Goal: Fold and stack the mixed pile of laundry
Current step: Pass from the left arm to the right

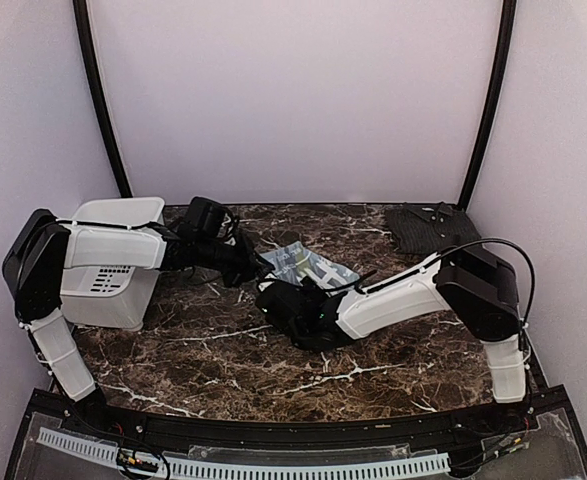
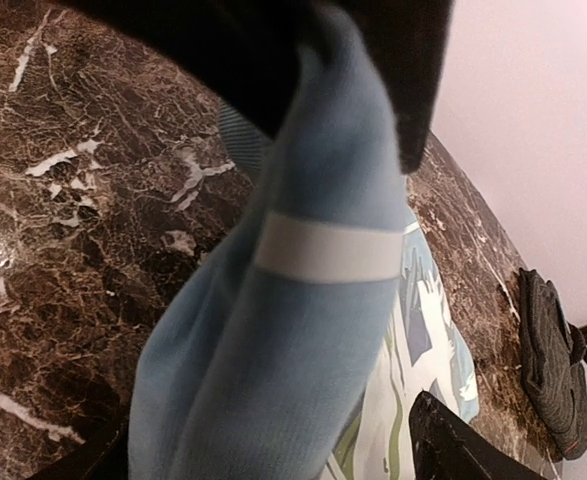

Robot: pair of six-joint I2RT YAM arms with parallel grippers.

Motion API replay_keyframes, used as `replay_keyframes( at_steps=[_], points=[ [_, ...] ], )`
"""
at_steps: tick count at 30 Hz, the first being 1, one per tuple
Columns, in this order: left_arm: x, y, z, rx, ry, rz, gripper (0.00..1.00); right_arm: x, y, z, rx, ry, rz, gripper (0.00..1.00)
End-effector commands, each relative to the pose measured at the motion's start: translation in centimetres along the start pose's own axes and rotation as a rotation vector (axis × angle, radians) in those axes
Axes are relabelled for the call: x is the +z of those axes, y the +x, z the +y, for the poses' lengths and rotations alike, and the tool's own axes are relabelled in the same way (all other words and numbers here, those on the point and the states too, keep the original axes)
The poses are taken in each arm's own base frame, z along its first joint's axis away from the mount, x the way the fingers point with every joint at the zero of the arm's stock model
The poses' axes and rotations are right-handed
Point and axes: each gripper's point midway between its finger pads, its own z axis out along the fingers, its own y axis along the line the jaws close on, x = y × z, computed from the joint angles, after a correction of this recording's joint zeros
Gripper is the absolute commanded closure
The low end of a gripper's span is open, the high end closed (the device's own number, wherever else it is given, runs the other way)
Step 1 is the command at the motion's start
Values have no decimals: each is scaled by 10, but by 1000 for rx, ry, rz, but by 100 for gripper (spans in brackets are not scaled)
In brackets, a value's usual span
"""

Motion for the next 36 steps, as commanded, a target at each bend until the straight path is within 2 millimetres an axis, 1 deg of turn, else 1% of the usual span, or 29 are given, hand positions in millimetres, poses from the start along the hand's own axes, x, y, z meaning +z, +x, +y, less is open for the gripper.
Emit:
replay_keyframes(
  at_steps=[1, 2, 4, 7, 9, 11, 12, 14, 16, 17, 20, 24, 27, 29, 30, 36],
  points=[
    [-12, 14, -28, 9, 61, 35, 100, -2, -30, -16, 41, 107, -94, 17],
    [-11, 13, -28, 4, 61, 35, 100, -2, -31, -18, 42, 118, -106, 18],
    [-11, 13, -28, 1, 64, 33, 100, -5, -36, -21, 46, 125, -136, 23],
    [-13, 12, -27, 0, 54, 23, 100, -13, -42, -26, 44, 119, -166, 36],
    [-15, 10, -26, 2, 48, 8, 100, -16, -44, -29, 27, 112, -176, 48],
    [-14, 9, -26, 0, 51, 4, 100, -18, -43, -27, 3, 95, -183, 54],
    [-14, 10, -26, -6, 53, 11, 100, -19, -42, -26, -8, 81, -190, 52],
    [-12, 11, -26, -15, 62, 20, 100, -21, -39, -23, -22, 63, -201, 44],
    [-11, 13, -28, -24, 71, 30, 100, -22, -36, -26, -21, 69, -218, 29],
    [-11, 13, -29, -26, 75, 31, 100, -25, -36, -28, -17, 74, -240, 23],
    [-13, 12, -34, -30, 84, 32, 100, -32, -40, -29, 1, 64, -321, 17],
    [-11, 13, -37, -38, 86, 40, 100, -41, -55, -28, 2, 81, -412, 8],
    [-10, 13, -37, -48, 93, 45, 100, -43, -63, -29, -11, 120, -457, 5],
    [-10, 13, -36, -50, 92, 44, 100, -47, -69, -33, 2, 146, -505, 6],
    [-10, 13, -37, -49, 95, 44, 100, -46, -70, -33, -5, 148, -507, 7],
    [-12, 13, -39, -42, 99, 41, 100, -32, -61, -22, -29, 117, -455, 9]
  ],
)
